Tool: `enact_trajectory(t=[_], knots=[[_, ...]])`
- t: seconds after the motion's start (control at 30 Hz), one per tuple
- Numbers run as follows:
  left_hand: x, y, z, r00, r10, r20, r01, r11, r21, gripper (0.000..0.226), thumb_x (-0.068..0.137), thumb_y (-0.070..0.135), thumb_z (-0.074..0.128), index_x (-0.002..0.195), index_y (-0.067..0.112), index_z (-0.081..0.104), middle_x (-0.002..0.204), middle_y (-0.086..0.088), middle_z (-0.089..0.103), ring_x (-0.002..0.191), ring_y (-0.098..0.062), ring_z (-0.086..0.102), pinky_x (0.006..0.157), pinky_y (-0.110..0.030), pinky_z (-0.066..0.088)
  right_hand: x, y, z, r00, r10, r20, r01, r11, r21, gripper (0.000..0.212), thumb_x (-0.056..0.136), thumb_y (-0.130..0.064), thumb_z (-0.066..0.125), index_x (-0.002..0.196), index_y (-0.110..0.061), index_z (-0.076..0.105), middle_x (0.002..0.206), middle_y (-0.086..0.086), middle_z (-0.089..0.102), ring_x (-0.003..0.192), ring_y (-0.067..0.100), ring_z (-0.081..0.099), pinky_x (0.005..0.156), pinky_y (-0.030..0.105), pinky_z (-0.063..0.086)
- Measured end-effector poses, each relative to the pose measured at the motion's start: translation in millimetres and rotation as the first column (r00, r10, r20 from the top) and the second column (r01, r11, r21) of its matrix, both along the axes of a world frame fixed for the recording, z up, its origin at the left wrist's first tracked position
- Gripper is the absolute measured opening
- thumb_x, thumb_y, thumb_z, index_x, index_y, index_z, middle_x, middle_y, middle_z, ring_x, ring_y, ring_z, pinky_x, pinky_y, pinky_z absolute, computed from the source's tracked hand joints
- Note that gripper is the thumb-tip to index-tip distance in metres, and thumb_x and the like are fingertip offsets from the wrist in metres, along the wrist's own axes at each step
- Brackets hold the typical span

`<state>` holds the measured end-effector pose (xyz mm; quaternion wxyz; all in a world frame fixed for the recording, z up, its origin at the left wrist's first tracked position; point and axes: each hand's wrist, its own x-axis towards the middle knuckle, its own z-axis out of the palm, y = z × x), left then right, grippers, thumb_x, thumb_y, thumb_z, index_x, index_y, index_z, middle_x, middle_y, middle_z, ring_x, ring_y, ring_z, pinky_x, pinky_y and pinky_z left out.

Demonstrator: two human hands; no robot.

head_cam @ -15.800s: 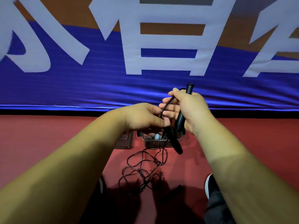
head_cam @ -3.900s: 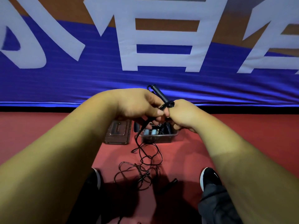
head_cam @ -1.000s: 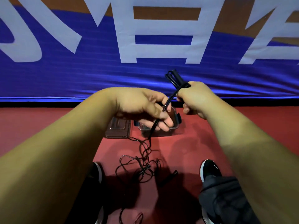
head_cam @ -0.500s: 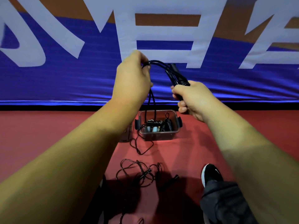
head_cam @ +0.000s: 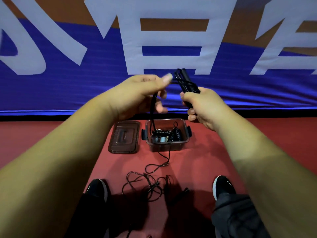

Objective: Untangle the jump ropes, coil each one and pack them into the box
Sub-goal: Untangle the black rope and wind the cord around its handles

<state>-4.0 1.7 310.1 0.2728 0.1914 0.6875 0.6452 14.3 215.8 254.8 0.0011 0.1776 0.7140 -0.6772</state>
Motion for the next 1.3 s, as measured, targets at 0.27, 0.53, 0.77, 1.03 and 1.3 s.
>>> enact_trajectory(t=[0.27,0.53,0.77,1.03,1.3], knots=[[6.5,-1.6,-6.7,0.97,-0.152,0.19,0.165,0.985,-0.053,0.029,0.1,0.021,0.062,0.076,0.019,0.047,0.074,-0.009,0.059,0.041,-0.006,0.031,0.038,-0.019,0.027,6.5,-1.5,5.2,0.991,0.135,0.009,-0.135,0.986,0.099,0.011,0.094,-0.013,0.065,0.104,-0.007,0.064,0.085,0.007,0.058,0.051,0.014,0.037,0.045,0.028,0.035],[6.8,-3.8,-31.0,0.979,-0.181,0.097,0.205,0.841,-0.501,0.032,0.112,0.035,0.046,0.117,0.022,0.075,0.064,0.0,0.044,0.053,-0.014,0.037,0.048,-0.027,0.039,14.0,-1.2,9.2,0.962,0.26,0.078,-0.252,0.963,-0.097,0.031,0.095,0.002,0.062,0.127,0.006,0.061,0.075,0.005,0.048,0.051,0.011,0.03,0.047,0.027,0.025],[5.3,2.1,-47.7,0.996,-0.087,0.02,0.085,0.862,-0.5,0.024,0.11,0.023,0.053,0.099,0.014,0.073,0.089,-0.012,0.073,0.069,-0.008,0.067,0.06,-0.029,0.048,22.1,-7.4,16.8,0.915,0.395,0.082,-0.368,0.9,-0.234,0.042,0.1,-0.011,0.068,0.137,0.005,0.056,0.082,0.005,0.051,0.055,0.009,0.025,0.042,0.021,0.023],[0.3,-4.0,-49.5,0.974,-0.225,0.013,0.201,0.84,-0.504,0.011,0.097,0.007,0.071,0.104,0.011,0.078,0.094,-0.014,0.076,0.083,-0.027,0.062,0.075,-0.039,0.054,17.6,-11.6,18.2,0.945,0.318,0.076,-0.283,0.912,-0.298,0.04,0.102,-0.028,0.066,0.128,0.001,0.067,0.078,0.006,0.056,0.053,0.011,0.023,0.042,0.021,0.018],[-10.0,-5.2,-47.8,0.944,-0.177,-0.28,-0.084,0.689,-0.72,0.029,0.084,0.044,0.085,0.082,0.016,0.076,0.073,-0.005,0.072,0.062,-0.013,0.063,0.066,-0.032,0.058,18.1,-17.5,19.1,0.926,0.363,0.108,-0.311,0.892,-0.327,0.021,0.1,-0.021,0.062,0.116,-0.006,0.059,0.076,0.008,0.059,0.05,0.01,0.025,0.039,0.021,0.021]])
